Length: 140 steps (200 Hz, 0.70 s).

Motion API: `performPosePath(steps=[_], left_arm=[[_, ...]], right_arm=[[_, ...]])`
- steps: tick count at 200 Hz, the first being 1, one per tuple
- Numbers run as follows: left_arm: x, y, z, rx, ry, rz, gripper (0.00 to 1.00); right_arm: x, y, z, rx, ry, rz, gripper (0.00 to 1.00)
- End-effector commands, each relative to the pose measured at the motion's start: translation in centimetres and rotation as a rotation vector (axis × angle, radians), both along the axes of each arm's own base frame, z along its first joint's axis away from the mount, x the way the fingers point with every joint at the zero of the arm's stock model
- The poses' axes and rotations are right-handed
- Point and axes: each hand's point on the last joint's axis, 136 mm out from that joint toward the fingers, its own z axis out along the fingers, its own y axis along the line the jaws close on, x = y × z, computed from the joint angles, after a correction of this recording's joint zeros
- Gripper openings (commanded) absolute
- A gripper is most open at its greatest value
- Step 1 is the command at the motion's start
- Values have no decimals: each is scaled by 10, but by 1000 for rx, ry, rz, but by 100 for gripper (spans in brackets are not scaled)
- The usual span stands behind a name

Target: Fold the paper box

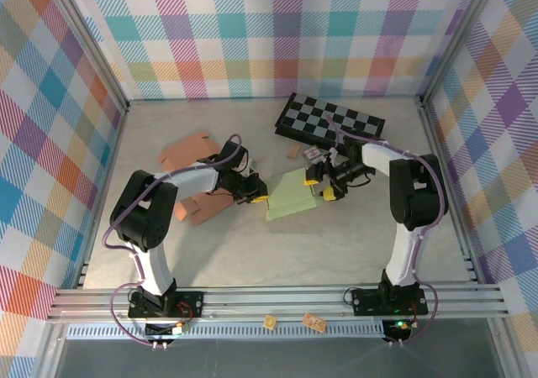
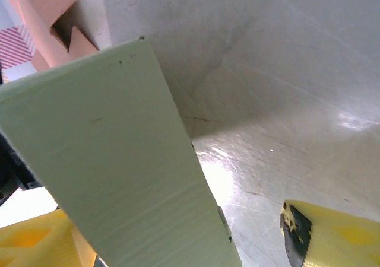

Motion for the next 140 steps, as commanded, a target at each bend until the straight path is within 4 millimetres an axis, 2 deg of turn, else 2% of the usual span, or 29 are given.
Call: performPosePath(steps=[1,64,140], left_arm=[[-27,24,-30,96,119,5,15],[-21,21,-29,92,120,1,15],[-16,19,-26,87,106,2,16]], right_arm=[[6,7,9,73,-32,14,78],[10,19,32,197,-68,13,79],[3,40,31,211,-46,41,70]])
